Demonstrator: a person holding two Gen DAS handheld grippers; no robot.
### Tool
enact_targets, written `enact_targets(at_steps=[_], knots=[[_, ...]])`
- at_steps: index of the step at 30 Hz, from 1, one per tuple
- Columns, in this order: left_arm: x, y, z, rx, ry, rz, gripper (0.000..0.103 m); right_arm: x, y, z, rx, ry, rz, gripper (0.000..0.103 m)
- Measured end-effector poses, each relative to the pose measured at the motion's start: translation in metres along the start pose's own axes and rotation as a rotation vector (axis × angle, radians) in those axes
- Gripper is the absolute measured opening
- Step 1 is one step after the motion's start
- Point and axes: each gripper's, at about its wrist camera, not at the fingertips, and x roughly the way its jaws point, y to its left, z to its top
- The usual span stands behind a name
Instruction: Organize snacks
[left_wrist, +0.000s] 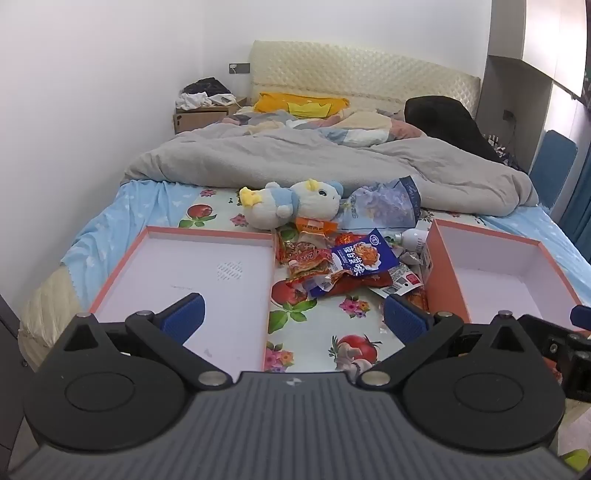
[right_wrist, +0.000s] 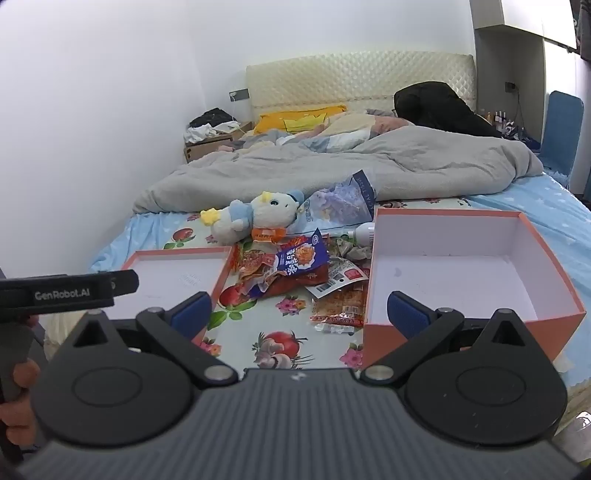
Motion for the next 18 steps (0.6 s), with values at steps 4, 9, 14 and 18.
enact_targets(at_steps=[4,9,14,18], knots=[[-0.001,0.002,-0.002,0.013,-0.011,-0.009,0.103,-0.002,-0.001,0.006,0.000,0.007,0.006,0.103],[-0.004,0.001,-0.001,0.017,-0.010,0.008,0.103,-0.006,-0.002,0.007,0.000,0.004,0.004,0.103],[-0.008,0.001,0.003,0.021,-0.016,0.014,0.103,-0.007,0.002,0.004,0.002,-0.006,0.007,0.103],[-0.011,0.002,0.001,0.026,-0.017,0.008,0.103,-0.007,0.002,0.002,0.003,-0.012,0.015,0.103]])
